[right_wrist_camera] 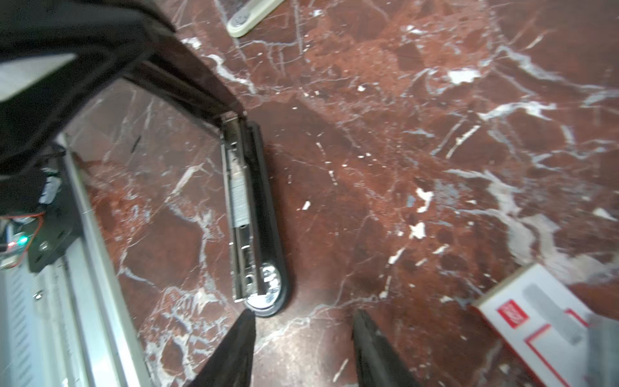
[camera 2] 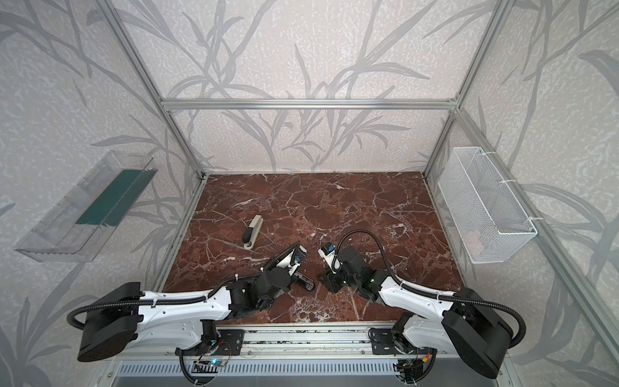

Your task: Load the staples into the stapler

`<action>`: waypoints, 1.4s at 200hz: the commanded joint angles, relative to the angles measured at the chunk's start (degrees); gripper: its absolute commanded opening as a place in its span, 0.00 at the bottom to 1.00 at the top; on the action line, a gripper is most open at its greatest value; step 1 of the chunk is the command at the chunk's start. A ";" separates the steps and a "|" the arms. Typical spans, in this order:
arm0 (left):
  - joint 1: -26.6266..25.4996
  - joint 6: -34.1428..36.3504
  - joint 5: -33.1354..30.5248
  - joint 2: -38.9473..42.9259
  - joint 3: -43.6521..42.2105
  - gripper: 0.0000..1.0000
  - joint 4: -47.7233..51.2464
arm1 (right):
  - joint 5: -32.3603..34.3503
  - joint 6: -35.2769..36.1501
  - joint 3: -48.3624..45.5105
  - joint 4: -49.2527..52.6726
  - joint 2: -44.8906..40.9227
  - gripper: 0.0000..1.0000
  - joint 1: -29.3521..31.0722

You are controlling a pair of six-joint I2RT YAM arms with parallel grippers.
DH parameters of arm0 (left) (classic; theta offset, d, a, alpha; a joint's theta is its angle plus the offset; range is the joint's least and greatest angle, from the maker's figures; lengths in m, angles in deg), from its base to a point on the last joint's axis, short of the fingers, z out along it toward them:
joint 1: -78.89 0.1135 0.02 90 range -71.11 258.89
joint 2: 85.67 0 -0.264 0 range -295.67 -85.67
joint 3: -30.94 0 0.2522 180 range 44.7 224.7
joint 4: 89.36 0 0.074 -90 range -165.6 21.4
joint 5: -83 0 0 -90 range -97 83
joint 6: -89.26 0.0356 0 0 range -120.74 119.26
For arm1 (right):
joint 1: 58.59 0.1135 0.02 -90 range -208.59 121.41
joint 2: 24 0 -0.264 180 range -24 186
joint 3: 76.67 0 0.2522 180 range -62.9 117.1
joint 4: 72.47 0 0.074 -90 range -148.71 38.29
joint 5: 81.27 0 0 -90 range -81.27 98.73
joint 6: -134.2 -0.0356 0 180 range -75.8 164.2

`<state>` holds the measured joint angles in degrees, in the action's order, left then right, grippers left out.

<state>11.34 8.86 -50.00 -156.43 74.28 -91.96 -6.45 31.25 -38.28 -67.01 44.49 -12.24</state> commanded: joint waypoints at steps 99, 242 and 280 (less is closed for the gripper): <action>-0.54 -3.70 -3.56 1.89 -1.17 0.19 -4.32 | 1.97 2.00 1.92 -19.27 18.65 0.35 5.40; -0.53 -7.54 -2.97 3.70 -2.60 0.23 -1.09 | 1.80 3.93 4.01 -18.99 21.47 0.31 6.16; -0.52 -7.65 -2.97 3.61 -2.35 0.23 -0.73 | 3.70 3.72 0.35 -18.79 17.84 0.33 6.15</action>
<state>11.05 2.09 -51.66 -154.44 71.53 -91.50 -4.77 34.70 -36.14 -86.72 65.03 -6.30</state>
